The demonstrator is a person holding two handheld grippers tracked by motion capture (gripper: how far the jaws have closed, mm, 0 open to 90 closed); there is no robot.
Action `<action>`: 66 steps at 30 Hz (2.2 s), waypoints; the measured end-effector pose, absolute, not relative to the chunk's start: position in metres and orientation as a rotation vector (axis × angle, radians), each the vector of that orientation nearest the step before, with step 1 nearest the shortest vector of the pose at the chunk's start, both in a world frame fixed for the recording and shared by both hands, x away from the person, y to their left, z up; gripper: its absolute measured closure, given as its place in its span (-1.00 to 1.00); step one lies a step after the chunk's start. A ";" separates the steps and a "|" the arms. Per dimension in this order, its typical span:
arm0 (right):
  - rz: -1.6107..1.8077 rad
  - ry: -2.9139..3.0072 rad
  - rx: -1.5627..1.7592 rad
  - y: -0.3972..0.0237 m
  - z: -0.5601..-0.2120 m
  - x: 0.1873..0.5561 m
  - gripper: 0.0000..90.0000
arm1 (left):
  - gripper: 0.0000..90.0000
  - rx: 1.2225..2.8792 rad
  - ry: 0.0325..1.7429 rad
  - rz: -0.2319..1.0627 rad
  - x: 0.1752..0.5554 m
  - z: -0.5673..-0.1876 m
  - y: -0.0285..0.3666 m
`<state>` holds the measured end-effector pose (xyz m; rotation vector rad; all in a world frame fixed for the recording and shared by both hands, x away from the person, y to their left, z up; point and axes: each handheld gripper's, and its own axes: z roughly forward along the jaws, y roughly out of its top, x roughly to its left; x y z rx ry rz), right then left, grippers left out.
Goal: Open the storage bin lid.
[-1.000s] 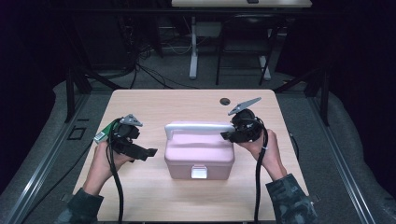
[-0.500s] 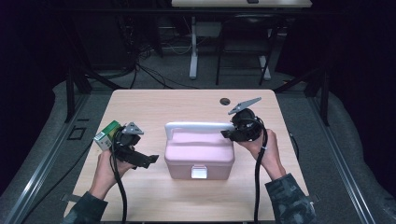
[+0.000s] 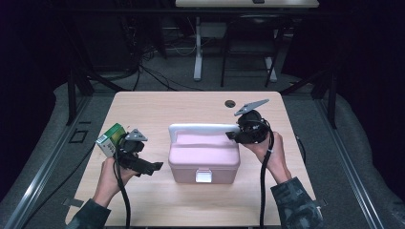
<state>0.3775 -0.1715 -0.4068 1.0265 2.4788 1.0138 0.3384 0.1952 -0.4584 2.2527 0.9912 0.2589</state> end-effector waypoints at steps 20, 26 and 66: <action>1.141 2.417 1.106 -0.178 -0.399 0.386 0.54 | -0.99 2.222 0.999 0.263 0.336 -0.460 0.191; 1.154 2.408 1.123 -0.179 -0.399 0.389 0.54 | -0.96 2.195 0.999 0.274 0.335 -0.460 0.187; 1.153 2.369 1.137 -0.178 -0.391 0.398 0.55 | 0.20 2.062 1.001 0.270 0.333 -0.483 0.151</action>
